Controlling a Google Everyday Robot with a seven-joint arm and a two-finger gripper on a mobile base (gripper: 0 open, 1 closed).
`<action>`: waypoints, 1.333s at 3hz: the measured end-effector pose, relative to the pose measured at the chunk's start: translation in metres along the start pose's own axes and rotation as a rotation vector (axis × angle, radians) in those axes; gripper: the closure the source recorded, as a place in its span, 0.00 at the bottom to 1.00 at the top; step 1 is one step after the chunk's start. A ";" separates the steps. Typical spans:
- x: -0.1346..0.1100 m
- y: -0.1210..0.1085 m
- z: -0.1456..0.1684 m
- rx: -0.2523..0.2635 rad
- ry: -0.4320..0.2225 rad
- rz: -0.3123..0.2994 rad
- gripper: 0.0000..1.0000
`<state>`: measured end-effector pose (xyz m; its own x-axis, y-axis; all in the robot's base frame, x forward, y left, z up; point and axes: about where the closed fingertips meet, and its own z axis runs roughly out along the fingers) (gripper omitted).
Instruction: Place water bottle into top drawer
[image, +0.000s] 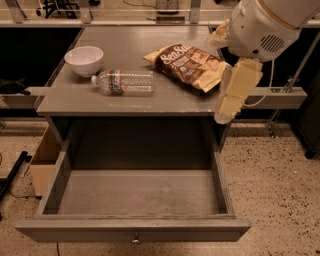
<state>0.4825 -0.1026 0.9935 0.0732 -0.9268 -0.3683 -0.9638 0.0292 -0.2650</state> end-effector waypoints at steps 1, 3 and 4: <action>0.005 0.004 -0.002 0.001 0.004 -0.008 0.00; -0.003 -0.017 0.010 -0.031 0.008 -0.009 0.00; -0.026 -0.059 0.023 -0.076 -0.065 -0.006 0.00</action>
Offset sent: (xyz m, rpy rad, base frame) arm 0.0370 0.0257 -0.0032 -0.0269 0.0496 0.0346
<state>0.5431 -0.0713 0.9981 0.0929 -0.9007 -0.4243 -0.9798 -0.0069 -0.1999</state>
